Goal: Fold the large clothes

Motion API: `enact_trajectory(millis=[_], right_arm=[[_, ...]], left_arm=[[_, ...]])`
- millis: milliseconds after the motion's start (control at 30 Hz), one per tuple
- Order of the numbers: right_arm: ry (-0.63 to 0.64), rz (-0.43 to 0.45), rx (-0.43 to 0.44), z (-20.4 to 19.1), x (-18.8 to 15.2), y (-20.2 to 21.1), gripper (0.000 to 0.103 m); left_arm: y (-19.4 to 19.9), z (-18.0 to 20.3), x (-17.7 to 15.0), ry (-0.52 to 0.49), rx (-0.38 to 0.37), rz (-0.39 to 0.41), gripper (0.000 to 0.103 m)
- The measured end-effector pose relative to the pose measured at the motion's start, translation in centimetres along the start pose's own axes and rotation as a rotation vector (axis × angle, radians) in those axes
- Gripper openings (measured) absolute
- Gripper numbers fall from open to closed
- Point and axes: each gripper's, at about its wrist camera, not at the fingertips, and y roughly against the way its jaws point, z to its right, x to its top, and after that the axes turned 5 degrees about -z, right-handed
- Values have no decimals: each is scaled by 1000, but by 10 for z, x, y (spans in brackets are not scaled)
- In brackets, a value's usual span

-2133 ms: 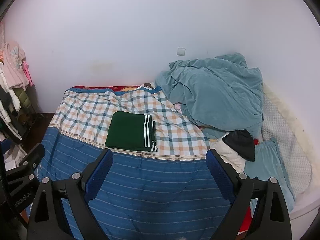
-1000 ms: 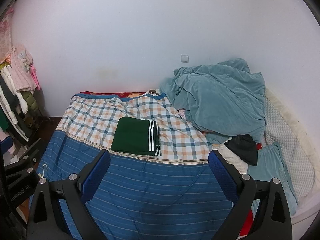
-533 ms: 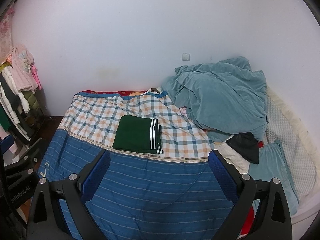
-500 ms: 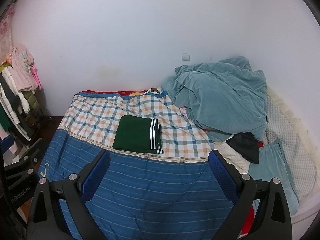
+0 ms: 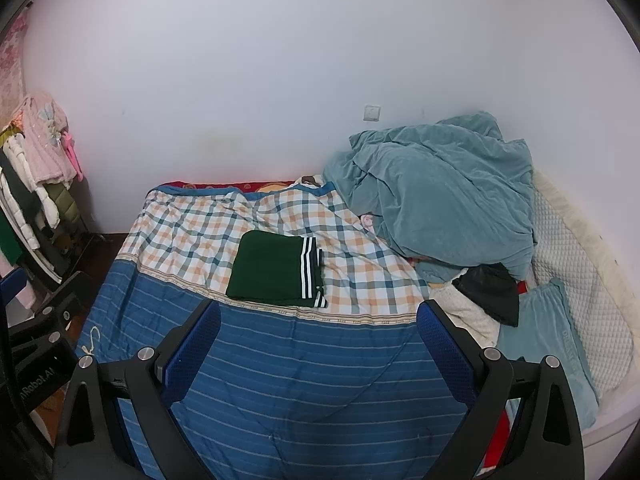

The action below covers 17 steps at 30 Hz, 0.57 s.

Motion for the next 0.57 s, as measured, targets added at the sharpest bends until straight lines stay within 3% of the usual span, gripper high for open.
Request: enact_trajectory(millis=[567], right_arm=[[-13, 2, -14, 1, -12, 7, 100]], left_arm=[[2, -1, 0, 1, 0, 10, 103]])
